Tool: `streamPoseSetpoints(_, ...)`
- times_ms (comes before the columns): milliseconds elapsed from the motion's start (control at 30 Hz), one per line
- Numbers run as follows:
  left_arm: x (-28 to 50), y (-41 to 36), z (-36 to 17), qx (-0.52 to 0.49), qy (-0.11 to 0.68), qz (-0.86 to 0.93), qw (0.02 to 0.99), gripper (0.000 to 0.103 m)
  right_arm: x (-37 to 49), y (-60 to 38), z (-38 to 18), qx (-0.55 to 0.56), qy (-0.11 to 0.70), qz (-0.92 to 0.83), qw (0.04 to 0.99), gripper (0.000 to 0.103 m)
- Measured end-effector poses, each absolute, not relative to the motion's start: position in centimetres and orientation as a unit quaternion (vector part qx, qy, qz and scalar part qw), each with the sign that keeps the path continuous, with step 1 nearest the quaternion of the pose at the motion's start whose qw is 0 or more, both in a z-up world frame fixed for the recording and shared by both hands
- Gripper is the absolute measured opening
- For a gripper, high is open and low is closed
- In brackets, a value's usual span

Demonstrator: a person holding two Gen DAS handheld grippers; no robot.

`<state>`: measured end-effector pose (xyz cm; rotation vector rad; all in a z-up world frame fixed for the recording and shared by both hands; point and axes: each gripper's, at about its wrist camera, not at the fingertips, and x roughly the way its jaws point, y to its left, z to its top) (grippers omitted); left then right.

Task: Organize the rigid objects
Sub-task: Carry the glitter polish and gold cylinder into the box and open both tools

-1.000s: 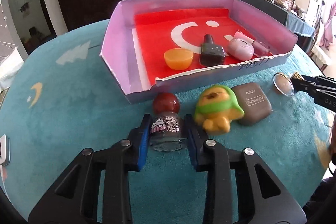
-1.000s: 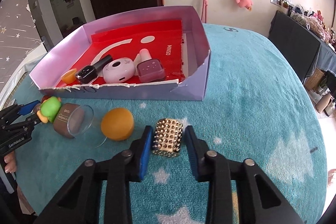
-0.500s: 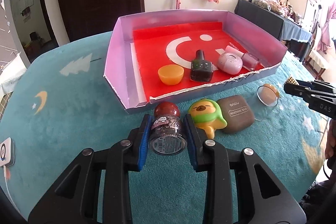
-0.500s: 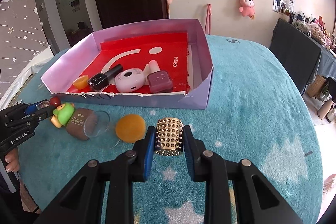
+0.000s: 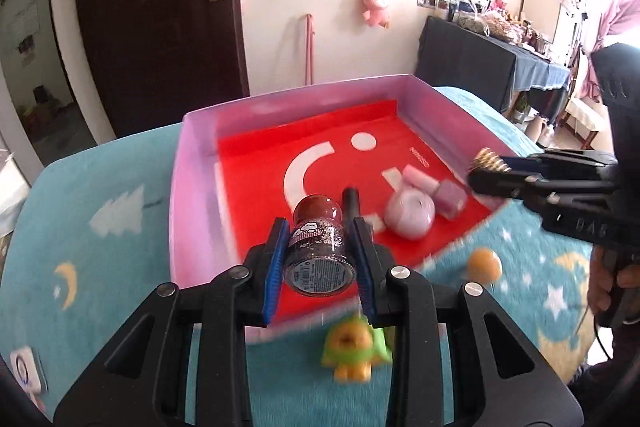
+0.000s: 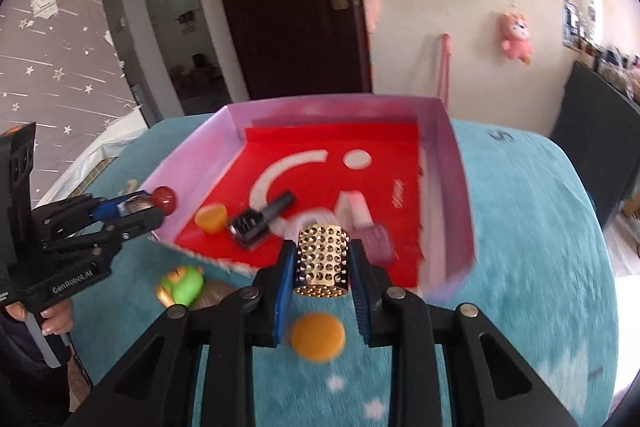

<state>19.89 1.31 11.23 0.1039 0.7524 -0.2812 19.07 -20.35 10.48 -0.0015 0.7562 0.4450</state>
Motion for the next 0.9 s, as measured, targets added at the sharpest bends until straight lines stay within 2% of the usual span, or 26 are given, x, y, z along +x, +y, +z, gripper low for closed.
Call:
streamPoseSetpoints(133, 23.7, 0.6, 10.5, 0.064, 0.394, -0.14, 0.906, 0.029, 23.6, -18.1, 10.9, -0.004, 0.388, 0.249, 0.887, 0.028)
streamPoseSetpoints(433, 28.8, 0.0, 7.7, 0.086, 0.446, -0.133, 0.881, 0.029, 31.0, -14.7, 8.3, -0.034, 0.46, 0.263, 0.847, 0.028)
streamPoseSetpoints(900, 29.9, 0.0, 5.9, 0.09, 0.474, -0.126, 0.867, 0.029, 33.5, -13.6, 5.4, -0.072, 0.51, 0.253, 0.819, 0.028)
